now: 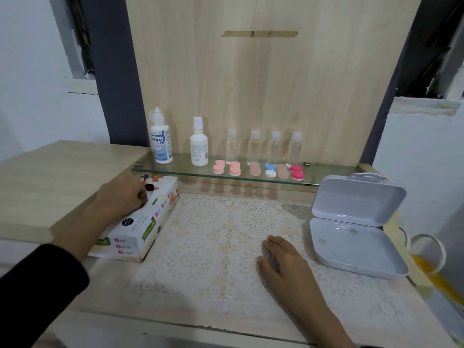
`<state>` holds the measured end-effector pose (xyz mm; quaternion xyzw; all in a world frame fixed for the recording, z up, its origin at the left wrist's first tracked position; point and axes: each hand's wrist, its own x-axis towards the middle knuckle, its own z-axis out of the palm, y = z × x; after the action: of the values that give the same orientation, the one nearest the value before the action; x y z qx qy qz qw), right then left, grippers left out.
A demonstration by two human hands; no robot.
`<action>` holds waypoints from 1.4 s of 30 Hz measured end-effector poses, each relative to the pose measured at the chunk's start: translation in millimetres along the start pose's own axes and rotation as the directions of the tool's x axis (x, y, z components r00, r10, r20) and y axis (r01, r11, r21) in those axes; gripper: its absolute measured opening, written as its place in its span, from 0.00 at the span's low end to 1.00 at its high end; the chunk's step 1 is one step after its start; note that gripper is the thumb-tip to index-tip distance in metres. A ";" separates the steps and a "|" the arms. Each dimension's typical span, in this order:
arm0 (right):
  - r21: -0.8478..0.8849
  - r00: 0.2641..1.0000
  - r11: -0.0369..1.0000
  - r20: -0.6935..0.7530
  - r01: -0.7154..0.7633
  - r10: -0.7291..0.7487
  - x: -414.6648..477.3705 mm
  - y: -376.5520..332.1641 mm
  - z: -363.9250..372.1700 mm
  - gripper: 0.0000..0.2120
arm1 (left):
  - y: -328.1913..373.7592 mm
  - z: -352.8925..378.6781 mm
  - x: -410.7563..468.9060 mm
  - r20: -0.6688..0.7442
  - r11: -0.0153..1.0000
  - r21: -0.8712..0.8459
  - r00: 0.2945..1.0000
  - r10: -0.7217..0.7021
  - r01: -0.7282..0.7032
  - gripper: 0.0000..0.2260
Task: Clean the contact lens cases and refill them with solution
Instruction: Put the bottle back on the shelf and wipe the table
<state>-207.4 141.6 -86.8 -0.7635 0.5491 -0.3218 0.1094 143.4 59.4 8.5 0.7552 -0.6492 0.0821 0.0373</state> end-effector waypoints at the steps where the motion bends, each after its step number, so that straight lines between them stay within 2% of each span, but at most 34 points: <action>1: -0.004 1.000 1.000 0.000 0.003 -0.003 0.0 0.1 -0.2 0.17 | 0.0 0.1 -1.9 -0.008 1.000 -0.017 1.000 -0.006 0.006 0.06; 9: -0.021 1.000 1.000 0.013 0.000 0.000 -0.2 -0.7 -0.1 0.18 | -6.6 3.7 -4.1 -0.015 0.997 -0.077 1.000 0.000 -0.001 0.08; 15: -0.025 1.000 1.000 0.017 0.002 -0.002 -0.2 -0.7 0.5 0.18 | -8.1 3.0 -3.3 -0.082 0.969 -0.234 0.992 -0.097 0.076 0.06; 17: -0.028 1.000 1.000 0.022 0.004 -0.004 -0.2 -0.5 0.5 0.19 | -13.2 1.9 -1.9 -0.103 0.970 -0.229 0.988 -0.111 0.085 0.08; 21: -0.043 1.000 0.999 0.028 0.001 0.000 -0.7 0.1 0.5 0.21 | -16.0 -10.7 -1.4 0.042 0.994 -0.076 0.996 -0.075 0.078 0.17; 23: -0.048 1.000 0.999 0.025 0.005 -0.004 -0.8 -0.3 0.5 0.21 | -16.5 -14.7 -1.7 0.036 0.996 -0.056 0.997 -0.070 0.072 0.16; 25: -0.049 1.000 0.999 0.025 0.011 -0.010 -0.7 -1.0 0.3 0.20 | -17.8 -16.8 -1.4 -0.027 0.990 -0.118 0.996 -0.082 0.078 0.09; 28: -0.056 1.000 0.998 0.026 0.016 -0.014 -1.0 -1.1 0.1 0.19 | -17.0 -18.0 -2.9 -0.032 0.939 -0.324 0.991 -0.131 0.114 0.07; 30: -0.059 1.000 0.998 0.027 0.018 -0.017 -1.3 -1.1 0.0 0.19 | -15.5 -19.3 -4.8 0.044 0.857 -0.491 0.987 -0.155 0.157 0.09; 32: -0.066 0.999 0.998 0.032 0.022 -0.020 -1.6 -1.1 -0.6 0.19 | -12.8 -23.4 -9.3 0.153 0.744 -0.633 0.976 -0.152 0.215 0.16; 33: -0.065 0.999 0.998 0.034 0.022 -0.020 -1.6 -1.3 -0.7 0.19 | -11.3 -25.7 -11.7 0.185 0.717 -0.659 0.973 -0.140 0.228 0.16; 35: -0.058 0.999 0.998 0.034 0.022 -0.020 -1.8 -1.3 -0.9 0.18 | -11.1 -30.2 -12.6 0.189 0.777 -0.599 0.977 -0.100 0.196 0.13; 38: -0.058 0.999 0.998 0.036 0.032 -0.030 -1.6 -1.2 -0.8 0.18 | -10.9 -33.0 -9.9 0.111 0.858 -0.498 0.990 -0.085 0.130 0.13; 42: -0.061 0.999 0.998 0.035 0.031 -0.029 -1.6 -1.8 -2.1 0.13 | -12.6 -30.7 -10.7 -0.177 0.885 -0.465 0.977 -0.121 0.026 0.08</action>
<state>-207.6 144.1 -84.8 -0.7800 0.5453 -0.2934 0.0906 152.0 76.8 37.5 0.7368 -0.6139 0.0002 0.2833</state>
